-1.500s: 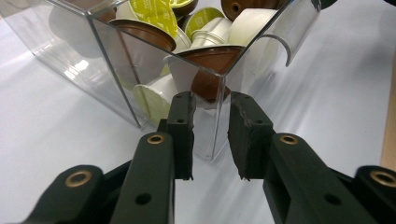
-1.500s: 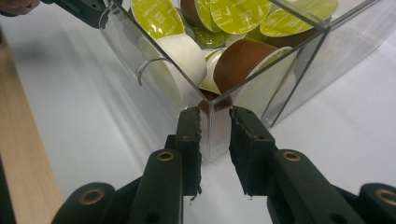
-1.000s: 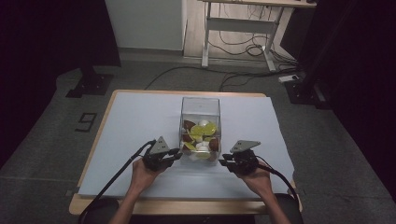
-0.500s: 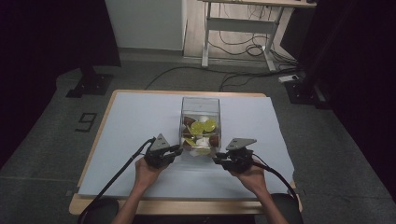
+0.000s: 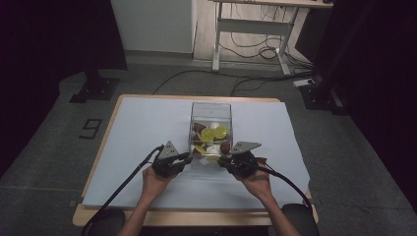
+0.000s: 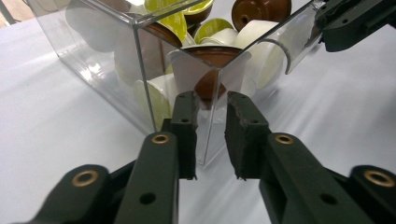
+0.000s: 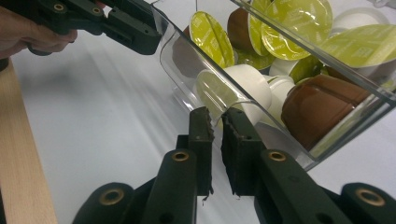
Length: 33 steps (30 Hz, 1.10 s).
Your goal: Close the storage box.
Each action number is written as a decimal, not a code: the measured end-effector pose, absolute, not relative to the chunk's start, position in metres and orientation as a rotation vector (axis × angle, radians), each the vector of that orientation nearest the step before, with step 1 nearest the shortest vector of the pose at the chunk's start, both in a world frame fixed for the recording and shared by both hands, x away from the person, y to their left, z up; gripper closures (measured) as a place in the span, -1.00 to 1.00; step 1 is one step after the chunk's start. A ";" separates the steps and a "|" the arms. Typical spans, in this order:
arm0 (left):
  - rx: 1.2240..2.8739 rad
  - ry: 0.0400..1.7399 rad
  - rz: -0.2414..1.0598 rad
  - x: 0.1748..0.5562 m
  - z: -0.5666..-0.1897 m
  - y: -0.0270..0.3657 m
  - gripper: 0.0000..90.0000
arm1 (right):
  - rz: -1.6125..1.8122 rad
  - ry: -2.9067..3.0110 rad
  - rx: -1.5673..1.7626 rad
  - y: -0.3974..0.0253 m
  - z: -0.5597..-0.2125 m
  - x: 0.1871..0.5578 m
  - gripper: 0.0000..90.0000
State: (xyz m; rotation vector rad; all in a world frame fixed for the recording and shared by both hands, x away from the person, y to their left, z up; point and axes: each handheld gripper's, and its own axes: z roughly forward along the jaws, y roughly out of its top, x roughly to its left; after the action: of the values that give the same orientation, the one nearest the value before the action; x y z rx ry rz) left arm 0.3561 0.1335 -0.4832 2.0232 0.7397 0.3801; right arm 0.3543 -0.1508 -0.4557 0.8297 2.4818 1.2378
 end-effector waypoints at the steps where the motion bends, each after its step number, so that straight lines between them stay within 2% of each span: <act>1: 2.024 0.734 0.375 0.356 -0.483 0.134 0.61 | 1.241 2.483 0.831 -0.150 -0.456 0.355 0.80; 15: 2.069 0.748 0.417 0.354 -0.482 0.140 0.22 | 1.212 2.468 0.828 -0.146 -0.456 0.358 0.80; 21: 2.088 0.781 0.377 0.355 -0.487 0.145 0.03 | 1.197 2.454 0.828 -0.145 -0.456 0.361 0.80; 33: 2.142 0.796 0.317 0.354 -0.498 0.146 -0.62 | 1.169 2.421 0.861 -0.141 -0.455 0.368 0.80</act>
State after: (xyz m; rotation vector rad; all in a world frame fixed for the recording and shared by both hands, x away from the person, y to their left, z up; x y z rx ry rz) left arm 0.3540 0.1457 -0.4983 2.1423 0.7956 0.3172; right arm 0.3684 -0.1412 -0.4552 0.8606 2.4214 1.1695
